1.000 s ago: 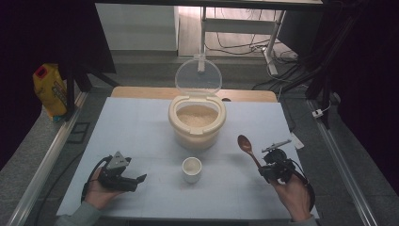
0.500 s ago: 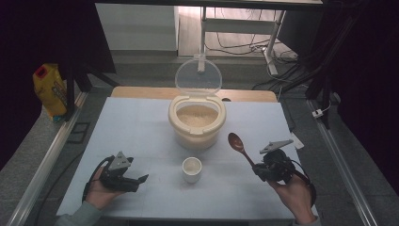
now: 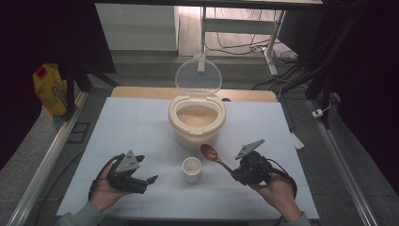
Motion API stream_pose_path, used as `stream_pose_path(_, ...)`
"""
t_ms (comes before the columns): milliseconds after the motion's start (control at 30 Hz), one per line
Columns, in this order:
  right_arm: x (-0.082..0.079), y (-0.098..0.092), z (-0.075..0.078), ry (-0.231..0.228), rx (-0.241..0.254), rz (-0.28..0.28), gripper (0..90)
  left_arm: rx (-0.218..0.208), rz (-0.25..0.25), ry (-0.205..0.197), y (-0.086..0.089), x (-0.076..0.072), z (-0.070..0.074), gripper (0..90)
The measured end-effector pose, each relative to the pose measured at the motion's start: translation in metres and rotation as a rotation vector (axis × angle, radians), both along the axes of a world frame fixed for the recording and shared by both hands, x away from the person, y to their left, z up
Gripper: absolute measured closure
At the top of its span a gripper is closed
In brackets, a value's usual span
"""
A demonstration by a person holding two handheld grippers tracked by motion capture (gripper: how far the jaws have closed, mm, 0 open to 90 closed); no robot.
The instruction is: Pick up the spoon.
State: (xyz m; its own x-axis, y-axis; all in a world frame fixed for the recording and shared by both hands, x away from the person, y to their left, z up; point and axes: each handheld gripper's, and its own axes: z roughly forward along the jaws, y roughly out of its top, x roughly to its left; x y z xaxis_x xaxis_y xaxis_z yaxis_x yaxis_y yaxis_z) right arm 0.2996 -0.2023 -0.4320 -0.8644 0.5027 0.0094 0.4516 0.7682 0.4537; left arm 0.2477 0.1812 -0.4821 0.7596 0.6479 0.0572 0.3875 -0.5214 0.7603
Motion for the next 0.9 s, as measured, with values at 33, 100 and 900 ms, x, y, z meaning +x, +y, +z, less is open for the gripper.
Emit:
stream_pose_path(33, 0.001, 0.004, -0.001, 0.002, -0.006, 0.011, 77.7, -0.001, -0.009, -0.004, -0.003, 0.0, 0.002, 15.7)
stream_pose_path(100, 0.001, 0.007, -0.001, 0.004, -0.008, 0.021, 77.7, -0.003, -0.024, -0.007, -0.008, 0.0, 0.005, 15.9)
stream_pose_path(900, 0.0, 0.076, 0.0, 0.063, -0.099, 0.261, 77.6, 0.135, -0.313, -0.058, -0.102, 0.014, 0.044, 30.9)
